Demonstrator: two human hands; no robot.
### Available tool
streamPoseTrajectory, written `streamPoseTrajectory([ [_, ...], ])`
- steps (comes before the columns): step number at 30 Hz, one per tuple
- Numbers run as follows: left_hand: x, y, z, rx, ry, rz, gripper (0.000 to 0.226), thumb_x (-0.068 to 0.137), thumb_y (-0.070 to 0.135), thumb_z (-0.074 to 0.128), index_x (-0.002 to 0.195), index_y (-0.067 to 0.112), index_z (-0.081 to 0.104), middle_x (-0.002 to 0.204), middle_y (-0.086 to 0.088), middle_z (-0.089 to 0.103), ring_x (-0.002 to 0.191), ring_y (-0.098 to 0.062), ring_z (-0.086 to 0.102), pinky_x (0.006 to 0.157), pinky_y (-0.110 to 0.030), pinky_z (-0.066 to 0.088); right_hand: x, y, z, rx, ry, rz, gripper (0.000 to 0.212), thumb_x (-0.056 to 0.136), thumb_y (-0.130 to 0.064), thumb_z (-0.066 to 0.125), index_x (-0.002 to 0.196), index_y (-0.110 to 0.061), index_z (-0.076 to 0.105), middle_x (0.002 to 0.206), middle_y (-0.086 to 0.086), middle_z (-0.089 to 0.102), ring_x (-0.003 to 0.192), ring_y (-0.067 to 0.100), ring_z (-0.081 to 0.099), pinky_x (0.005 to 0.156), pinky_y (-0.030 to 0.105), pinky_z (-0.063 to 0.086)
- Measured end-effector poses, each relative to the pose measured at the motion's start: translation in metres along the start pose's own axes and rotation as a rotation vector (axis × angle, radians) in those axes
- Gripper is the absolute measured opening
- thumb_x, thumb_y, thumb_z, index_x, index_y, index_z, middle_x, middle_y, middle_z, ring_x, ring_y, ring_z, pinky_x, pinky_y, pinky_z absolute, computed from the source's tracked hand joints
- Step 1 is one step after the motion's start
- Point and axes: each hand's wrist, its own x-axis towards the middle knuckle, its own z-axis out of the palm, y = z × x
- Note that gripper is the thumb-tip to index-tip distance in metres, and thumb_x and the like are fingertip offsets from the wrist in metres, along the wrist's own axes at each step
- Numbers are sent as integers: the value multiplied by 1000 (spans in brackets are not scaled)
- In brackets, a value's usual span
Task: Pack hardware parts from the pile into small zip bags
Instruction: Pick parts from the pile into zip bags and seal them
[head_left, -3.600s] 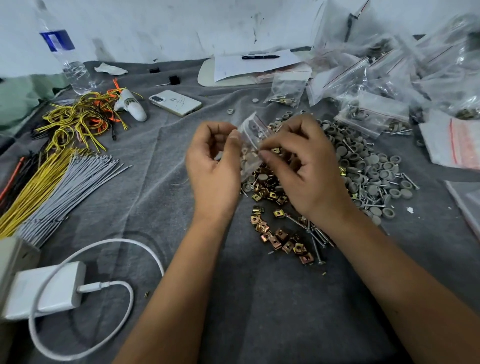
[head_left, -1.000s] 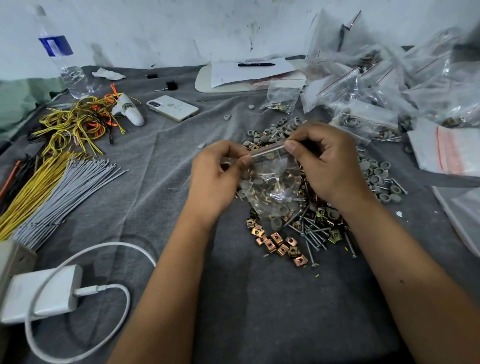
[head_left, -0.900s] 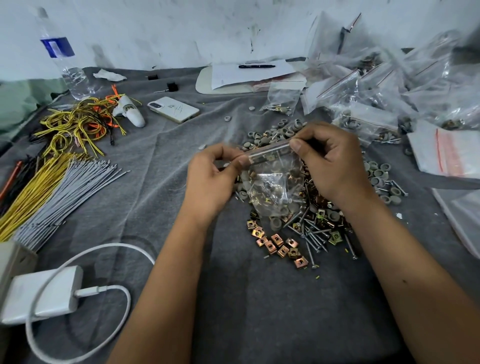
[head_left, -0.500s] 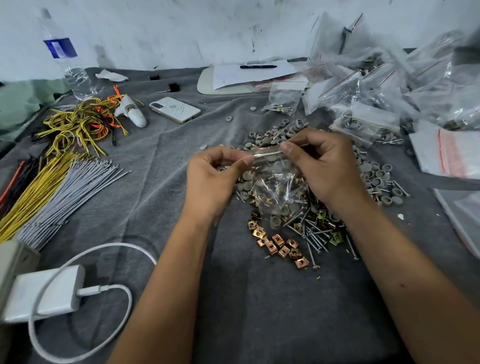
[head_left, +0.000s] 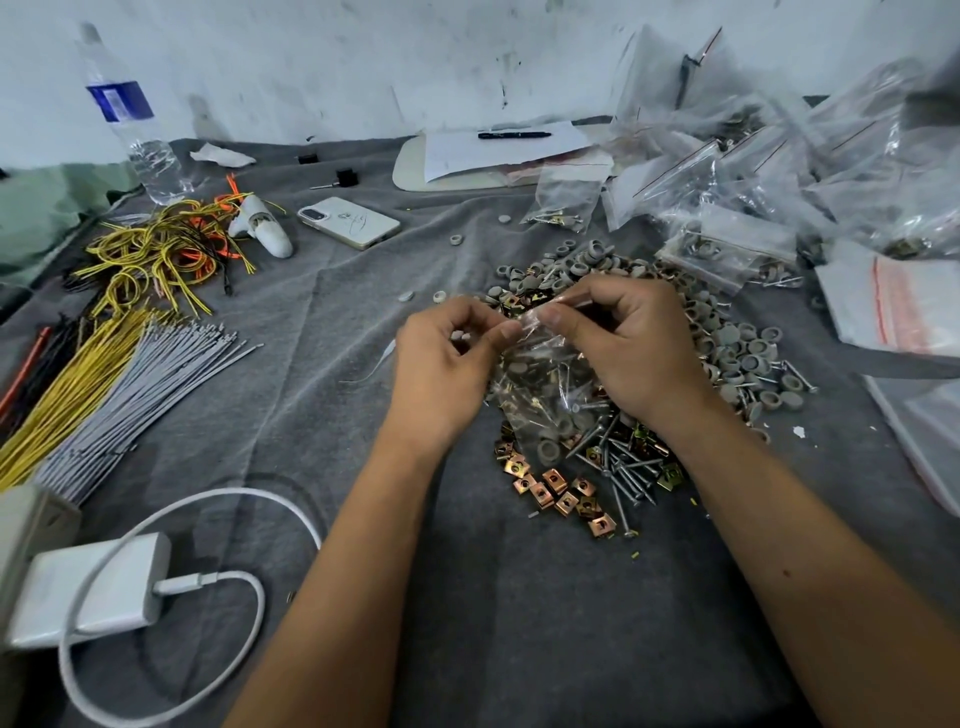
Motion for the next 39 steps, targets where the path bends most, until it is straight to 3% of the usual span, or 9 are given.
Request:
streamPoseTrajectory([
  [3,2,-4,0,34,-8,29,14,95,16,75,82,17,69,76,6,70,75,-21,68,71,-43,57,0,1,0,-12,6,10,6,89,-21,79,93,-17,79,84,-3,77,77,17,74,73,47,63],
  [6,1,-6,2,1,-78,41,9,94,17,75,87,15,70,80,9,72,74,-11,69,70,-39,58,0,2,-2,-33,2,9,6,88,-22,80,93,-18,79,82,-6,77,77,10,73,70,32,61],
  [9,2,-9,3,-44,-106,38,8,92,14,77,89,10,72,84,-3,75,80,-27,74,75,-52,62,0,2,-2,-65,-16,-16,5,87,-21,81,91,-21,79,81,-9,76,76,6,72,69,24,55],
  [14,2,-9,2,-66,-44,47,13,89,10,78,82,19,71,81,2,74,77,-19,72,70,-41,59,-1,3,0,-71,-11,-36,4,89,-22,79,92,-25,78,81,-8,76,75,12,72,69,32,59],
  [22,-2,-5,10,-105,-59,23,7,90,7,78,85,6,74,83,-11,76,83,-33,75,80,-60,60,0,2,-3,-71,-44,-103,8,87,-18,81,91,-24,79,81,-12,75,78,7,72,69,22,54],
  [27,-1,-8,7,-127,7,-14,9,85,10,85,81,8,76,75,-6,77,69,-24,76,68,-45,62,0,1,-3,-67,-22,-117,6,91,-18,77,92,-24,78,75,-13,71,69,2,65,64,15,48],
  [34,-4,-2,9,-274,-14,24,11,85,8,79,82,0,72,77,-11,74,68,-20,71,63,-31,55,-2,-4,-1,-56,-48,-165,7,94,-23,74,96,-19,79,82,-8,75,77,10,71,67,23,54],
  [37,-3,0,4,-326,29,46,12,86,6,77,78,15,74,77,-3,72,72,-16,67,66,-29,53,-3,-3,-5,-34,-165,-52,20,93,-41,71,95,-23,78,80,-7,75,71,12,70,61,31,57],
  [39,-2,5,0,-357,120,45,17,87,11,77,77,25,76,78,3,73,74,-13,66,70,-28,53,-4,-3,-5,-108,-194,-70,6,91,-33,75,93,-28,77,78,-12,74,72,6,69,65,31,57],
])
